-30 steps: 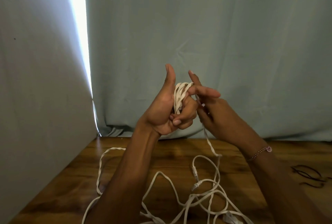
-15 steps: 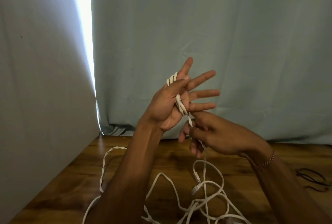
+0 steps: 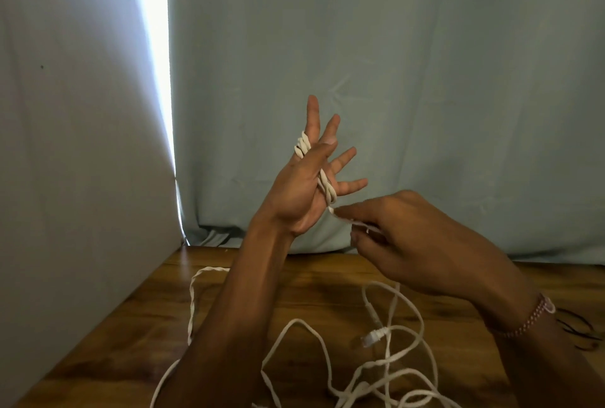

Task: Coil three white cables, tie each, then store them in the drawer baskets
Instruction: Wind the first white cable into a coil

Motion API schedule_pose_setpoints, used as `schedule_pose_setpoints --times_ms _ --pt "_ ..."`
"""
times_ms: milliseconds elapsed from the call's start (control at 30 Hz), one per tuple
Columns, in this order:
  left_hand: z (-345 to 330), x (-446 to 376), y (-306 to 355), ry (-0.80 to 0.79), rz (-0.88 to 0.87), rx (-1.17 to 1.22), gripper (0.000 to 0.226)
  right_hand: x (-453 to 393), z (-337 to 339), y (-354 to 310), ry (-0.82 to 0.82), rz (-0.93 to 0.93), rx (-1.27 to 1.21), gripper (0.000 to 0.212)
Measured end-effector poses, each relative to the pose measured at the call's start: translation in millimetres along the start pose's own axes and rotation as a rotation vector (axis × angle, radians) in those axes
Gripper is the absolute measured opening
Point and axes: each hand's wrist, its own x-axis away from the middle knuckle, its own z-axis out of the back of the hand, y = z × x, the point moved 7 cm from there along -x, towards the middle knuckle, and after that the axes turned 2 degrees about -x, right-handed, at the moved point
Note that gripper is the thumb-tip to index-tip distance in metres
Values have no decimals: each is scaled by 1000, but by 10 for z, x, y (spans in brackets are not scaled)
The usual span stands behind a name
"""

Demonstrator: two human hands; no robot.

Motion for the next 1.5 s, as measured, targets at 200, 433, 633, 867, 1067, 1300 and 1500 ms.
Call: schedule_pose_setpoints --times_ms 200,433,633,867,1067,1300,1500 --pt "13 44 90 -33 -10 -22 65 -7 275 -7 295 98 -225 31" --pt "36 9 -43 2 47 -409 74 -64 204 74 338 145 -119 26" --pt "-58 48 -156 -22 154 -559 82 56 437 142 716 196 67 33" --pt "-122 54 -326 -157 309 -397 104 66 293 201 741 318 348 14" --pt "-171 105 -368 -310 340 -233 111 20 248 341 774 206 503 41" --pt "-278 157 -368 -448 391 -132 111 -41 197 451 700 47 482 46" --pt "-331 201 -358 -561 426 -18 111 -125 91 576 561 -34 407 90"
